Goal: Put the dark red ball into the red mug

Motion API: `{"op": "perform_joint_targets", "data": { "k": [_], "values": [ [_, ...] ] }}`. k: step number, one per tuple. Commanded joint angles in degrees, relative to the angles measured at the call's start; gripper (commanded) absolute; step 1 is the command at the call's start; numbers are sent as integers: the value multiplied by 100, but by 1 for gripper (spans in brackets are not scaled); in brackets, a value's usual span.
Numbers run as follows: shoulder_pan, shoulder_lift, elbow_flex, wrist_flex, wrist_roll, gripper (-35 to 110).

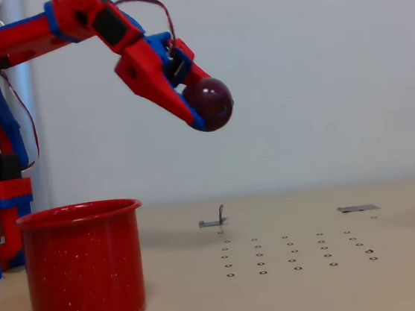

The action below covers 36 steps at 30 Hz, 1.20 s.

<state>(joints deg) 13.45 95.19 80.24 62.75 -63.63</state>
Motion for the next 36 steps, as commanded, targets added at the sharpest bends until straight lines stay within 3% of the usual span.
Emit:
{"op": "perform_joint_targets", "data": {
  "k": [1, 15, 26, 36],
  "values": [
    [343, 958, -123, 44, 62, -1],
    [1758, 2821, 1872, 44, -229, -1],
    [2812, 3199, 2487, -53, -510, -1],
    [3639, 2997, 2962, -738, -782, -1]
  ]
}}
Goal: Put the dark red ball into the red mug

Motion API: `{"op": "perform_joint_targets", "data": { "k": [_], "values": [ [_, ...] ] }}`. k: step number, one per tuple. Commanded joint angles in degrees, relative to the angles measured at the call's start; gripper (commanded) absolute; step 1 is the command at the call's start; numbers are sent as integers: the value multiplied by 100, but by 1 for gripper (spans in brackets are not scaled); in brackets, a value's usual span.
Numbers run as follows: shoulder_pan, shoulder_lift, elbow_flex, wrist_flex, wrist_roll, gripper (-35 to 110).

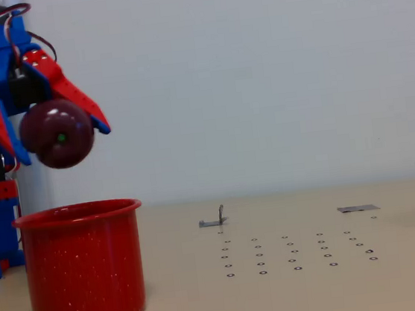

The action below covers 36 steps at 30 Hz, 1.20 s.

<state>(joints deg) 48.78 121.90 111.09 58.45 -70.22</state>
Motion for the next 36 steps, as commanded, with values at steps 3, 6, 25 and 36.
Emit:
{"op": "perform_joint_targets", "data": {
  "k": [3, 6, 25, 36],
  "values": [
    [281, 185, 220, -747, -308, -1],
    [387, 158, 756, -1468, -527, -1],
    [369, -562, 826, -2522, -308, 17],
    [290, -809, 923, -3155, 545, 33]
  ]
}}
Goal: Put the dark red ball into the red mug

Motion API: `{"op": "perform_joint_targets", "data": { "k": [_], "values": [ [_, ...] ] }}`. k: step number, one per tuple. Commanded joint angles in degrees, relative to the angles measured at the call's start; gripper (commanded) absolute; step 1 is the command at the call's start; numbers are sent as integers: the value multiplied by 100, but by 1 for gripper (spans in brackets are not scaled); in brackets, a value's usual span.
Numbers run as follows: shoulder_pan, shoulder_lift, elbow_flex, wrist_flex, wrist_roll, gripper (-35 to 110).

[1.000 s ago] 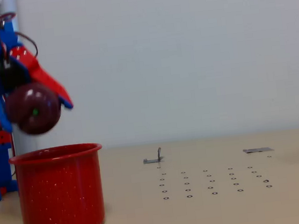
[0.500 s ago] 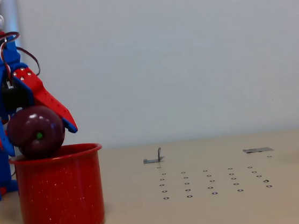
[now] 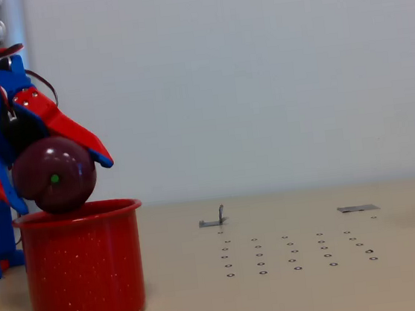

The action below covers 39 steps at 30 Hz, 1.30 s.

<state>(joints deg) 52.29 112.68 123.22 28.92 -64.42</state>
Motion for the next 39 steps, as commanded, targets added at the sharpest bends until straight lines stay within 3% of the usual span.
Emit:
{"op": "perform_joint_targets", "data": {
  "k": [1, 10, 15, 19, 23, 29, 33, 39],
  "values": [
    [-70, 114, -272, -202, -44, 34],
    [-193, 79, -246, -105, 105, 43],
    [-624, 123, -861, 527, 765, 28],
    [-1046, 299, -1635, 1916, 809, -1],
    [-1187, 448, -2637, 3700, 1547, -2],
    [-1450, 1099, -3067, 5309, 2162, -2],
    [-1723, 1986, -2329, 5396, 2417, -2],
    [-2021, 3041, -1318, 5124, 4131, -2]
  ]
}}
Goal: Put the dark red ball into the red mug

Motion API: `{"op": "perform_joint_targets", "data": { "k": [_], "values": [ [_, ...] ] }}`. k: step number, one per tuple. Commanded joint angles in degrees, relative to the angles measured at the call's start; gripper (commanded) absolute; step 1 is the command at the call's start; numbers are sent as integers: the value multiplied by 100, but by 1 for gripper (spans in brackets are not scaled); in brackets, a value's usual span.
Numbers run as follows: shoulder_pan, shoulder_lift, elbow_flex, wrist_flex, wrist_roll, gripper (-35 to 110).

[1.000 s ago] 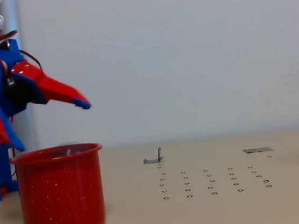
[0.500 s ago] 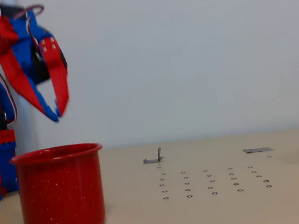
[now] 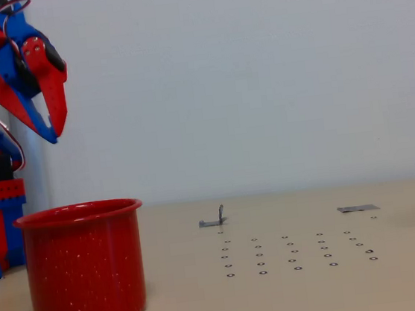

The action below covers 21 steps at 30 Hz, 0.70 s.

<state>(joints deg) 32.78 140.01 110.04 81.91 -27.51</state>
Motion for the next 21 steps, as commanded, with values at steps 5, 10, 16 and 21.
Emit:
{"op": "perform_joint_targets", "data": {
  "k": [5, 10, 16, 21],
  "values": [
    [-255, 1301, 1028, -457, 1521, -2],
    [-202, 1942, 1626, -483, 1978, -2],
    [-79, 2865, 2900, -993, 2092, -2],
    [-149, 3498, 3771, -949, 2145, -2]
  ]
}}
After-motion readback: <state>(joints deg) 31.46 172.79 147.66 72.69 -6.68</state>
